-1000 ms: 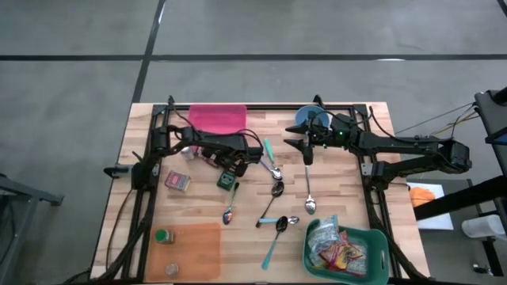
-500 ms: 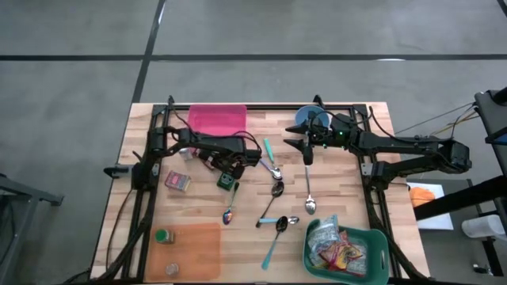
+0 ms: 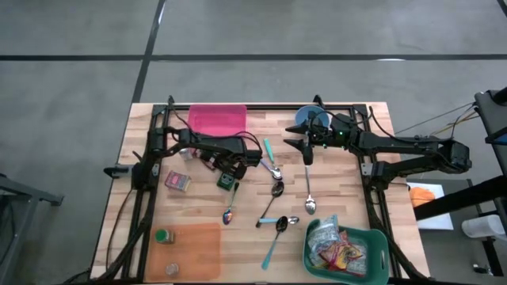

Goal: Pick & Place Food Item
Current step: Put the orange seasoning pack into the orange bin

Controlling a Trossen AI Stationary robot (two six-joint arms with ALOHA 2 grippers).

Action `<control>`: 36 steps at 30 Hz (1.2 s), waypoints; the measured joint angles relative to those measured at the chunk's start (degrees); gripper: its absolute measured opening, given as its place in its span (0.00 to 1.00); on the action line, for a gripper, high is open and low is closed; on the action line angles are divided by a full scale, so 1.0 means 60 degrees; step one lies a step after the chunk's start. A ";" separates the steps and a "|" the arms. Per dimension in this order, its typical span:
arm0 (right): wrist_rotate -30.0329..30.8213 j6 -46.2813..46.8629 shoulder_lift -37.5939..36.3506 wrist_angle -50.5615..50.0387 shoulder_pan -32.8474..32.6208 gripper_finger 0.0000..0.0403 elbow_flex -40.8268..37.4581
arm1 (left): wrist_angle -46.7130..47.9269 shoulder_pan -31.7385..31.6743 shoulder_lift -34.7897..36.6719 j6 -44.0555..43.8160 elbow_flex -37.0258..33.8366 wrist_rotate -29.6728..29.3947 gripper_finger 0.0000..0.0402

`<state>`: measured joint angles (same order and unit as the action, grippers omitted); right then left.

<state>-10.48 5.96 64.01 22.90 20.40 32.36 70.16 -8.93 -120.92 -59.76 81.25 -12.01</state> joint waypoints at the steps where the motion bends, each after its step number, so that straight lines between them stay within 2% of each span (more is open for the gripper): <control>1: -0.0001 0.0000 0.0000 0.0000 0.0000 0.52 0.0000 | 0.0039 0.0000 0.0000 0.0021 0.0000 0.0000 0.00; 6: 0.0000 0.0000 0.0004 0.0000 -0.0004 0.52 0.0000 | 0.0064 0.0000 0.0000 -0.0008 -0.0018 0.0000 0.04; 15: 0.0000 0.0000 0.0004 0.0000 -0.0003 0.52 0.0000 | 0.0266 0.0000 0.0098 0.0141 0.0020 0.0038 0.29; 19: -0.0001 -0.0001 0.0004 -0.0004 -0.0001 0.52 0.0000 | 0.0651 0.0019 0.0505 -0.0176 0.0007 -0.0029 0.35; 27: -0.0002 0.0000 0.0004 -0.0002 -0.0002 0.52 0.0000 | -0.0211 0.0713 0.2474 -0.2676 -0.0801 -0.0639 0.37; 33: 0.0000 0.0000 0.0004 -0.0004 0.0000 0.52 0.0000 | -0.2719 0.1461 0.4481 -0.6077 -0.2936 -0.0752 0.37; 36: 0.0000 0.0000 0.0007 -0.0002 -0.0004 0.52 0.0000 | -0.3975 0.1916 0.5174 -0.7604 -0.4039 -0.1380 0.37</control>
<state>-10.48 5.96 64.05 22.88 20.38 32.36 46.31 2.56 -89.88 -105.39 57.02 -20.29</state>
